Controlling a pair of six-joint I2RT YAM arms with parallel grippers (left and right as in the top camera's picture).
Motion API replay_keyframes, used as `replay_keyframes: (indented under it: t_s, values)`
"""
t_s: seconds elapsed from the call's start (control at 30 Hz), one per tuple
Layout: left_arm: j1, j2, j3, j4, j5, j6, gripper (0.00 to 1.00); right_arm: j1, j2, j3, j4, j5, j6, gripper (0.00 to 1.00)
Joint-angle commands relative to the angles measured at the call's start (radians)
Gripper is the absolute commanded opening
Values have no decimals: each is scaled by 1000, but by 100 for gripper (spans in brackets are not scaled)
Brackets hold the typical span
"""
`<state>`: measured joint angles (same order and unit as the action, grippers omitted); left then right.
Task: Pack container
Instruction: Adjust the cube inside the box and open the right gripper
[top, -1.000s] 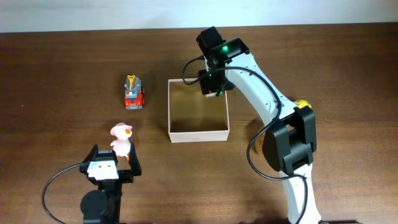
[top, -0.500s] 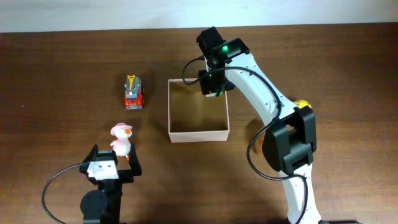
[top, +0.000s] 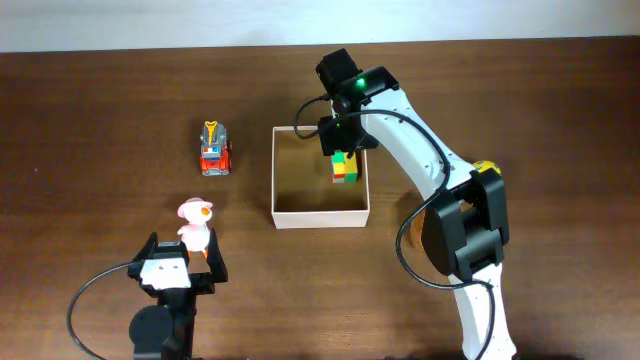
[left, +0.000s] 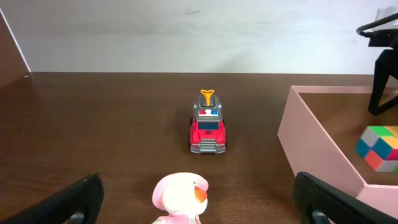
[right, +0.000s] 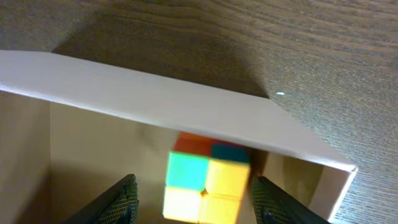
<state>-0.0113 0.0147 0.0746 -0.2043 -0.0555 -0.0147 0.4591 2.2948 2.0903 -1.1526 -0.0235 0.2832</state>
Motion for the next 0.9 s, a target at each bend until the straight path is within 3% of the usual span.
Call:
replay_keyframes:
  t_s: [0.0, 0.63, 0.87]
  values:
    - [6, -10, -13, 3, 15, 19, 99, 5, 3, -6, 3, 20, 8, 62]
    - [6, -10, -13, 3, 15, 19, 99, 11, 0, 42, -49, -38, -3, 61]
    - [6, -10, -13, 2, 15, 19, 99, 25, -2, 50, -118, -56, -43, 30]
